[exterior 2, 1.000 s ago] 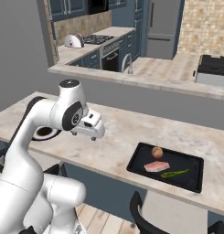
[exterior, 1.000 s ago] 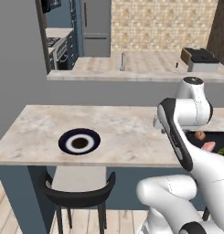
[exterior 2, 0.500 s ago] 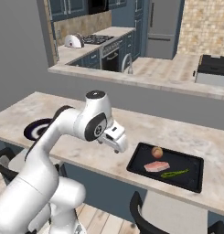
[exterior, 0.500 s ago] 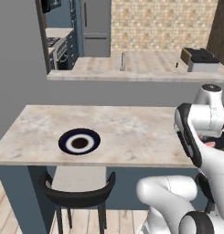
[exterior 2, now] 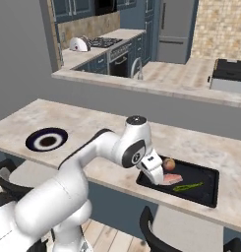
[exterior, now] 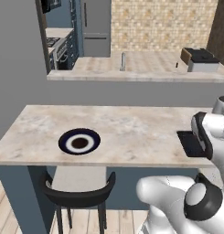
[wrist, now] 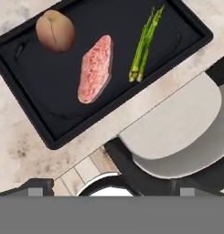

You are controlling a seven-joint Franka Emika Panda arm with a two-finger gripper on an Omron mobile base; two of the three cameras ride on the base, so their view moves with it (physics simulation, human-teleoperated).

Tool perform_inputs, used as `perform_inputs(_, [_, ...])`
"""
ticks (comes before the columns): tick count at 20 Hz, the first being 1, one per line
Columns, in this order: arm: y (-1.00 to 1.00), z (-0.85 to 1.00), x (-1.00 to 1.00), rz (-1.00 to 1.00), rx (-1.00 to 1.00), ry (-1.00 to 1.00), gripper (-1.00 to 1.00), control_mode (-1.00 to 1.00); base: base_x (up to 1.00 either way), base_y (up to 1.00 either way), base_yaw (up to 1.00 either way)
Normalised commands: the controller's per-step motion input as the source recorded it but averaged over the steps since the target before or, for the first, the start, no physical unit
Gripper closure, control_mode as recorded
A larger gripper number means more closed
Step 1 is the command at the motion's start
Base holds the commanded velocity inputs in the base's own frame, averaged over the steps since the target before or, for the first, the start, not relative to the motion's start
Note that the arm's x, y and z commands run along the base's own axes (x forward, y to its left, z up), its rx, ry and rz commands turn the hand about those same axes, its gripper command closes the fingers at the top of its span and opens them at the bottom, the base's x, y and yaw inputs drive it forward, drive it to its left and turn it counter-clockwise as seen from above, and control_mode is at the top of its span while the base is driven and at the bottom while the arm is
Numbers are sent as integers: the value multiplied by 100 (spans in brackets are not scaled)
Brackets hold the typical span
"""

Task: Create a steak meal by picking up the steak and asparagus from the tray and placing them on the plate. Leave the peach on the tray.

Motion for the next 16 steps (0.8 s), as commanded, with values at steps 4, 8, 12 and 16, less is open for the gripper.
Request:
perform_inputs(4, [-47, -7, 35, -5, 6, 12, -100, -100, 0, 0, 0])
perform_inputs(8, [-29, -1, 44, 0, 4, 14, -100, -100, 0, 0, 0])
perform_inputs(12, [-18, -8, 38, 0, 4, 8, -100, -100, 0, 0, 0])
perform_inputs(16, [-25, -33, 24, 0, 2, 1, -100, -100, 0, 0, 0])
